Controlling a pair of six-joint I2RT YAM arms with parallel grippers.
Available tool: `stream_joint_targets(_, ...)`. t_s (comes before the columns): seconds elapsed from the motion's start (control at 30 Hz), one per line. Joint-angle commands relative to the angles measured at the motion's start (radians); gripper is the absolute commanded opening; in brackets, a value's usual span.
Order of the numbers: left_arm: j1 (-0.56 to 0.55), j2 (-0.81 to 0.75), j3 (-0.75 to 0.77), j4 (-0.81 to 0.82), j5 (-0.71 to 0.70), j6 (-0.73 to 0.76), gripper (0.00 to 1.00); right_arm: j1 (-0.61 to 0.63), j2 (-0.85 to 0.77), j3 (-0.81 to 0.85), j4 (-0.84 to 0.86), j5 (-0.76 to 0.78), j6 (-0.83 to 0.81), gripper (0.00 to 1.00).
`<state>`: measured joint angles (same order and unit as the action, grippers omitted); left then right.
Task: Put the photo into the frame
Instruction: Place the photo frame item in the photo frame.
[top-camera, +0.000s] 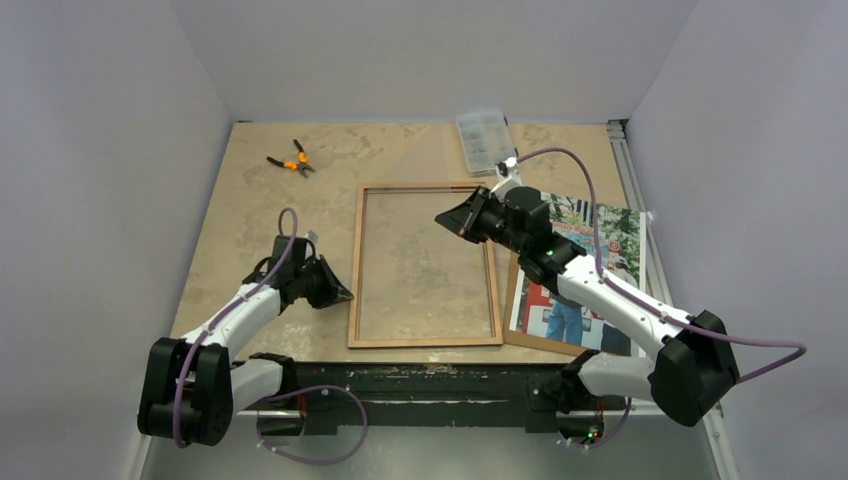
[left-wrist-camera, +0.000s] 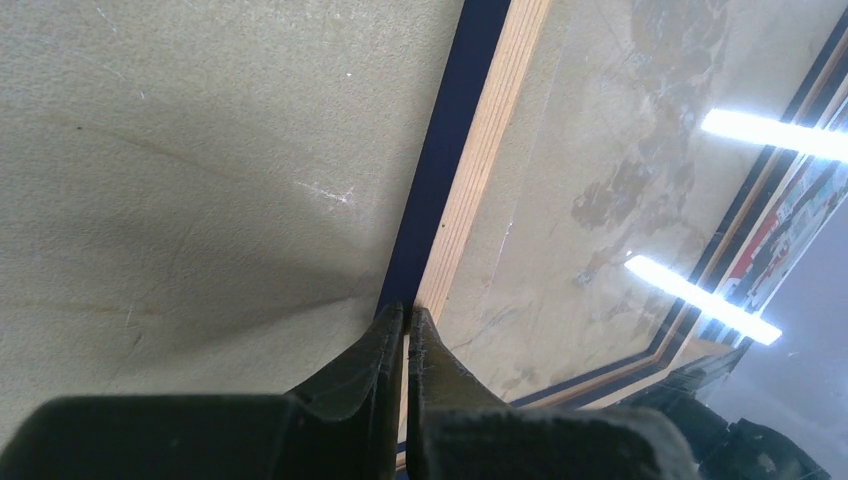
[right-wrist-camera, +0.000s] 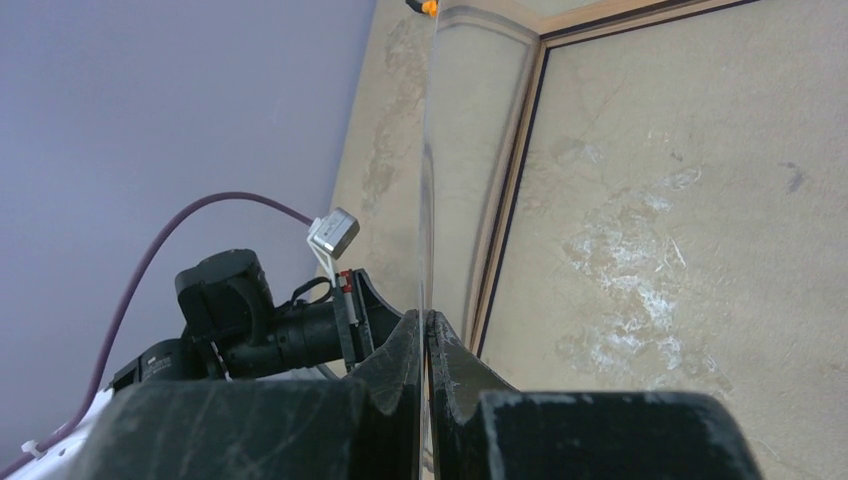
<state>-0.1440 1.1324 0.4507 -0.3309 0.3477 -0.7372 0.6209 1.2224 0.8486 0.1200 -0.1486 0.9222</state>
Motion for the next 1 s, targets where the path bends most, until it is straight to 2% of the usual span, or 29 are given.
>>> stream_joint_targets(0.0,0.006,0.017,0.0,-0.025,-0.058,0.047,0.01,0.002,0.004,0.036,0.04,0.0,-0.004,0.0)
stream_joint_targets(0.3,0.006,0.018,0.0,-0.025,-0.058,0.048,0.01,0.0,0.005,0.013,0.007,0.025,0.04,0.0)
stream_joint_targets(0.97,0.007,0.018,-0.001,-0.024,-0.056,0.048,0.01,0.0,0.021,-0.138,0.044,0.007,0.173,0.0)
